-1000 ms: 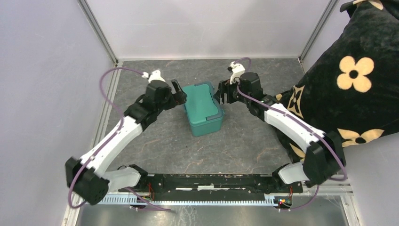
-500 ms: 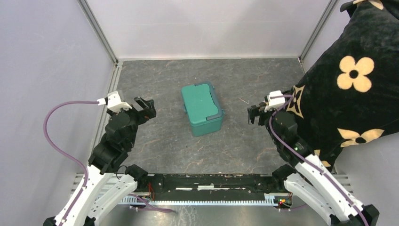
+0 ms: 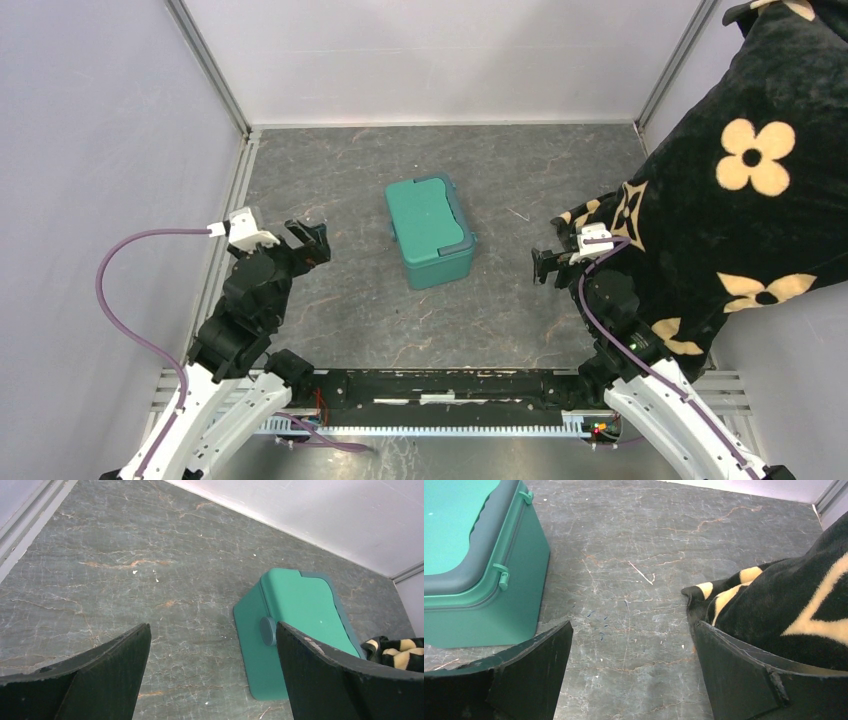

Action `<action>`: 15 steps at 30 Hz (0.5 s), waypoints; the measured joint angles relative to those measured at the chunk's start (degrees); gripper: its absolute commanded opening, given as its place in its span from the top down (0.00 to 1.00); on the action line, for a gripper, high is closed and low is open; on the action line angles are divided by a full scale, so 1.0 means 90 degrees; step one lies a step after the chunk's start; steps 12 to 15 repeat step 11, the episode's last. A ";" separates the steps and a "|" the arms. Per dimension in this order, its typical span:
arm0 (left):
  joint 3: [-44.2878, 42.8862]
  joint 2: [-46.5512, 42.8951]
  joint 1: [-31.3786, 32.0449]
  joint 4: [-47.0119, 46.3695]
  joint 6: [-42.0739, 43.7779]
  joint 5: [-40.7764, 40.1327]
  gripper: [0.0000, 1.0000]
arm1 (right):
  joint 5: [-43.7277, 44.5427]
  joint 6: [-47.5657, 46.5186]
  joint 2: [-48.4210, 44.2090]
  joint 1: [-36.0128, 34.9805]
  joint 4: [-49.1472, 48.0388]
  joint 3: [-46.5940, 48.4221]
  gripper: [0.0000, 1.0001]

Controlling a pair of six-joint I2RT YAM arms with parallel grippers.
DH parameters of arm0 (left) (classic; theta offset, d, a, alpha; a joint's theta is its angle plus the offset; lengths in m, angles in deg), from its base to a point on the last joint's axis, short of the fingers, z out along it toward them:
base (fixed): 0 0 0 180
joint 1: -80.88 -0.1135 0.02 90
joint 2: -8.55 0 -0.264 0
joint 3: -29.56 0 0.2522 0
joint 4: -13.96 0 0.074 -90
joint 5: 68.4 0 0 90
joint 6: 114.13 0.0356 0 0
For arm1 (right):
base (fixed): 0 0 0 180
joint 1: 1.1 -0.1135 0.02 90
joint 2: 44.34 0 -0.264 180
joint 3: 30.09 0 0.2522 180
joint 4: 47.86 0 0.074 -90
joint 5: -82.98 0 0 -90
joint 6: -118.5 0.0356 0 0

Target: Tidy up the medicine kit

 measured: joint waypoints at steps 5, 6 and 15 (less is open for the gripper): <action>0.0005 0.0126 0.0000 -0.0002 0.0000 0.0010 0.00 | -0.0090 0.0000 -0.0012 0.0000 -0.0097 0.0000 0.02; 0.0005 0.0160 0.0000 -0.0002 0.0000 0.0017 0.00 | -0.0092 0.0002 -0.0029 0.0000 -0.0104 0.0000 0.02; 0.0012 0.0182 0.0000 -0.0005 0.0002 0.0058 0.00 | -0.0092 0.0075 -0.0080 0.0000 -0.0165 -0.0005 0.02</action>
